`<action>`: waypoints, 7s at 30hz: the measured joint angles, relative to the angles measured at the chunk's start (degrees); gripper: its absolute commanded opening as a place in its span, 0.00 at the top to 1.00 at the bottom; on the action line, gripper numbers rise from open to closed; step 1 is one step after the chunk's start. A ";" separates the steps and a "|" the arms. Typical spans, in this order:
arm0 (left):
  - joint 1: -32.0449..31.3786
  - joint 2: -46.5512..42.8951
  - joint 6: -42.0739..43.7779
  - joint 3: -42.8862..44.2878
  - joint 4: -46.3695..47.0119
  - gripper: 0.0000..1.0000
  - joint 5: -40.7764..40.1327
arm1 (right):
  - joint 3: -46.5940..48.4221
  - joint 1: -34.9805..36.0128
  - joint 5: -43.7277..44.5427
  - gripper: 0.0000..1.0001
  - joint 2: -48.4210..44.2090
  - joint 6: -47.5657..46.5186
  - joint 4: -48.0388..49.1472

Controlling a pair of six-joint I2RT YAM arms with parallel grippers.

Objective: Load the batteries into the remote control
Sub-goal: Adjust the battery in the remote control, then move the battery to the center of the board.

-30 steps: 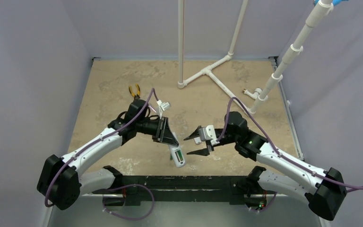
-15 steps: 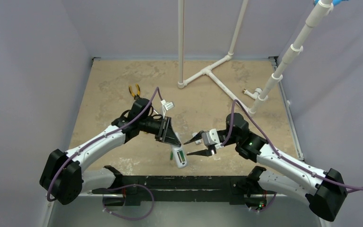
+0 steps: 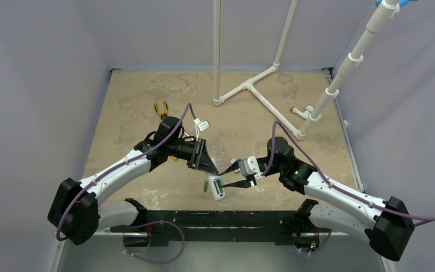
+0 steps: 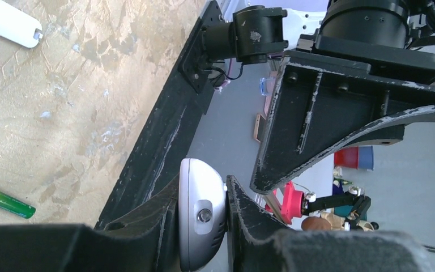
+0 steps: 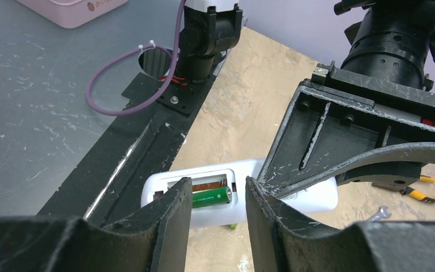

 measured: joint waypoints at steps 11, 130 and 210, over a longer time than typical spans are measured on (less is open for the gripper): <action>-0.09 0.02 -1.07 0.00 1.44 1.00 0.33 | -0.24 1.36 1.16 0.73 1.11 0.00 0.85; 0.04 -1.90 0.87 3.08 -0.74 1.00 -11.61 | -10.49 2.34 41.42 0.28 -10.12 33.20 10.05; 12.11 -7.74 3.10 5.42 -6.14 1.00 -11.32 | -9.70 2.34 56.48 0.58 -8.37 39.67 7.80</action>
